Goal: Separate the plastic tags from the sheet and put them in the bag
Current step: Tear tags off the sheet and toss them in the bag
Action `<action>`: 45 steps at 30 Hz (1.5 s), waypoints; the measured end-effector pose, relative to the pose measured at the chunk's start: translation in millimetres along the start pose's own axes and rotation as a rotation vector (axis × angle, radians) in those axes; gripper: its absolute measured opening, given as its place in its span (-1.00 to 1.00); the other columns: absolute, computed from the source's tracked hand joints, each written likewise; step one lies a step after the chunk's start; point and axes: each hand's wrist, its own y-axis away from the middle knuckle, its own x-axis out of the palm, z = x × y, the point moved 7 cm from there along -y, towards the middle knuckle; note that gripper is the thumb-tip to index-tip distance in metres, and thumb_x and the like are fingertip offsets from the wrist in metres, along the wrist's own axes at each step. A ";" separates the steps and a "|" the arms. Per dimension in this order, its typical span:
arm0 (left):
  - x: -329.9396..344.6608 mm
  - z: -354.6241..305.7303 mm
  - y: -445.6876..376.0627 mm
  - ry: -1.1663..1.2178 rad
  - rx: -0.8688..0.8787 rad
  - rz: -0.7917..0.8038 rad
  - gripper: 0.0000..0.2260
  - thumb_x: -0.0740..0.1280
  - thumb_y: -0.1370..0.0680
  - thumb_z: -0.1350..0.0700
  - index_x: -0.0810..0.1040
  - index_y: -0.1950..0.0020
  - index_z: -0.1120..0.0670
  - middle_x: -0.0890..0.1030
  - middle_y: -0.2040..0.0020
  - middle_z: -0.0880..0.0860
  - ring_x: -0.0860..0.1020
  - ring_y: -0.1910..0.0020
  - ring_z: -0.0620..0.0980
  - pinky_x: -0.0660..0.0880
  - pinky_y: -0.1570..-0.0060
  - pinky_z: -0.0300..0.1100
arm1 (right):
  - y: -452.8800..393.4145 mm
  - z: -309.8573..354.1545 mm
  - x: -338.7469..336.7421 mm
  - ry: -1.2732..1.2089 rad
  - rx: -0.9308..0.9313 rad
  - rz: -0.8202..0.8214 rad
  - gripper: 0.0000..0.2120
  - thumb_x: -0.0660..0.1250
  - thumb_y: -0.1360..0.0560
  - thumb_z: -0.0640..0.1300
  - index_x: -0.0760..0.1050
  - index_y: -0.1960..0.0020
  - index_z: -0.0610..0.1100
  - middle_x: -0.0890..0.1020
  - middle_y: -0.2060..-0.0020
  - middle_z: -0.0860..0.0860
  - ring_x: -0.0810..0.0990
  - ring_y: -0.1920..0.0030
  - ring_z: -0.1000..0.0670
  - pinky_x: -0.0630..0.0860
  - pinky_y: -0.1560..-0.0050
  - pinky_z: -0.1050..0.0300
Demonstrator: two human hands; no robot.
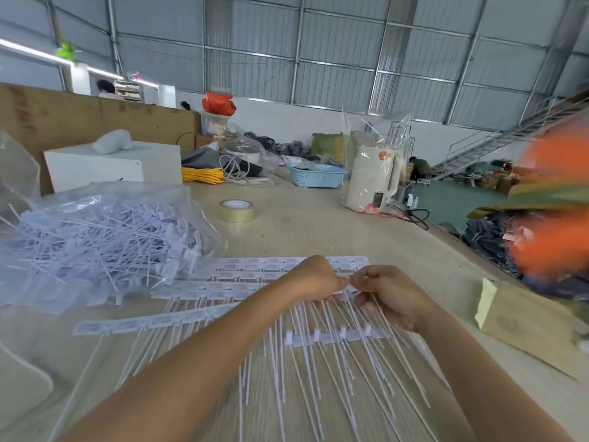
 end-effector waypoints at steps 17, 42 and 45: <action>-5.5 8.6 3.4 0.382 -0.134 0.053 -0.72 0.31 -0.55 0.09 0.43 0.35 0.12 0.28 0.63 -0.06 0.15 0.65 -0.13 0.08 0.58 -0.34 | 5.0 25.0 -3.2 0.444 -0.428 -0.202 -0.84 0.25 -0.52 -0.39 0.52 0.22 -0.30 0.49 0.54 0.00 0.44 0.62 0.12 0.39 0.60 0.29; -10.0 7.6 7.2 0.060 -0.003 0.131 -0.62 0.32 -0.48 0.32 0.33 -0.24 0.12 0.49 0.24 0.10 0.44 0.35 -0.06 0.37 0.29 -0.19 | 10.5 16.8 28.6 0.135 -0.216 0.023 -0.94 0.30 -0.52 -0.29 0.56 0.08 -0.23 0.58 0.50 -0.07 0.55 0.48 0.03 0.52 0.43 0.20; -12.4 7.3 4.5 0.002 0.010 0.111 -0.82 0.34 -0.47 0.28 0.50 -0.05 0.16 0.52 0.22 0.14 0.49 0.21 0.01 0.37 0.13 -0.15 | 8.4 17.4 24.4 0.168 -0.228 -0.035 -0.90 0.28 -0.53 -0.32 0.55 -0.01 -0.30 0.53 0.49 -0.05 0.50 0.50 0.08 0.48 0.43 0.28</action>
